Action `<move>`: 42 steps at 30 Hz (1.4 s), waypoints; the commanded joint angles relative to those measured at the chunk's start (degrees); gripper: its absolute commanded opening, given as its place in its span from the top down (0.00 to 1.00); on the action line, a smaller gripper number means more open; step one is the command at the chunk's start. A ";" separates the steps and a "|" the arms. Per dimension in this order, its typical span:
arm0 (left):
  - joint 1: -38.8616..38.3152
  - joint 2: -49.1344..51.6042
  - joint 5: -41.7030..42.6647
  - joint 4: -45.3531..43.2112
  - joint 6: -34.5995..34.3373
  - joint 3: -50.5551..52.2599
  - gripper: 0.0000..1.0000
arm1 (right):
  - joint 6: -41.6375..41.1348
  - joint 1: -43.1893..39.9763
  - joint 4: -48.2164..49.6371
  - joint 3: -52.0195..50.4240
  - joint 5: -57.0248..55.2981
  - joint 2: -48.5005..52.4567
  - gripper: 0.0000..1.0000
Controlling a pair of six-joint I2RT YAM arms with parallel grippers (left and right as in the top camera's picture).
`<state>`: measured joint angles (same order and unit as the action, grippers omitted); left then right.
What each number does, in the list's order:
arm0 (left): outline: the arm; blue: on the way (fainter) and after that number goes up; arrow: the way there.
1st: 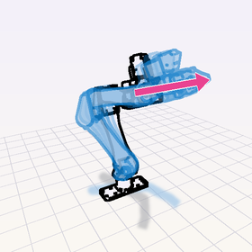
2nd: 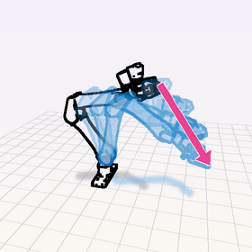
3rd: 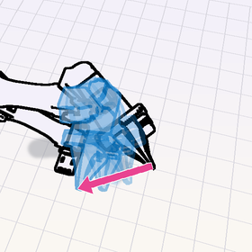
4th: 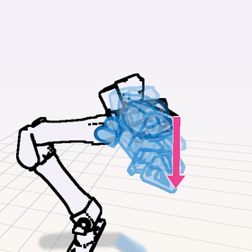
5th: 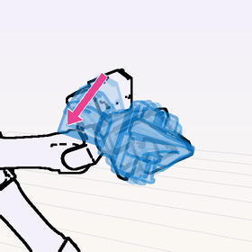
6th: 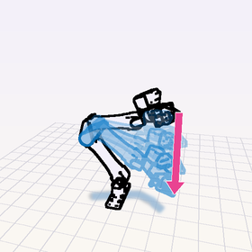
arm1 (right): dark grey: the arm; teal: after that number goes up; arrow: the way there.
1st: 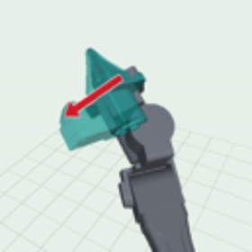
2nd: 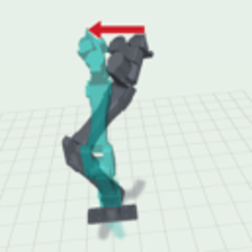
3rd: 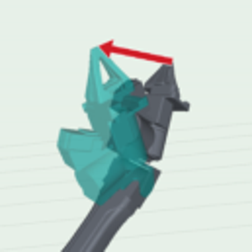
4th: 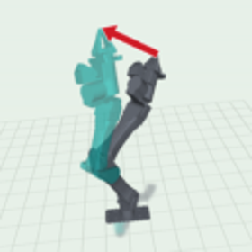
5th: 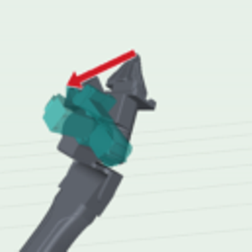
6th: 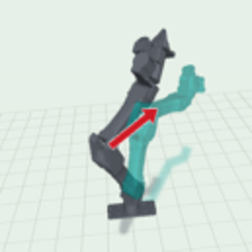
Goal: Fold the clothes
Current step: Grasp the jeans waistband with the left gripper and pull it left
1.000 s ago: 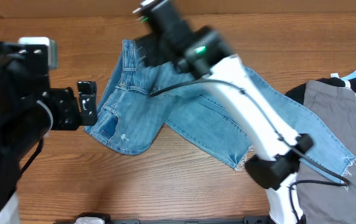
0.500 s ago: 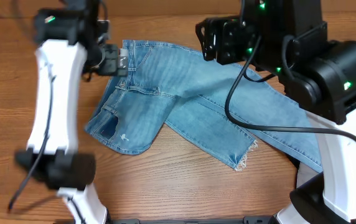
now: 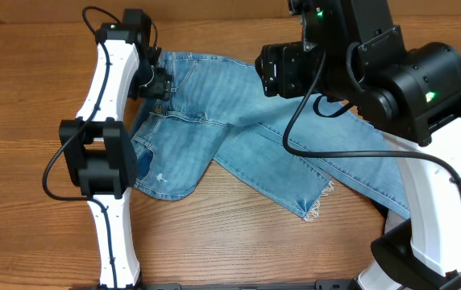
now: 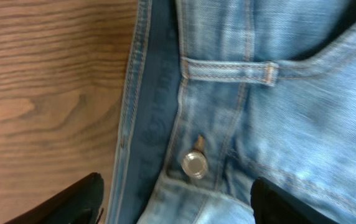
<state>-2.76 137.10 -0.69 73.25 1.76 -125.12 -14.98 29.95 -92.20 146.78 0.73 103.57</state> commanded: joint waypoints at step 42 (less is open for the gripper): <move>36.48 8.44 21.42 14.27 -4.11 -19.43 0.79 | -9.09 -10.36 21.92 -52.37 15.32 0.07 0.25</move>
<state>35.20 148.42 12.14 85.91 -5.28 -139.57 -23.18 19.53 -74.00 100.55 6.72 103.94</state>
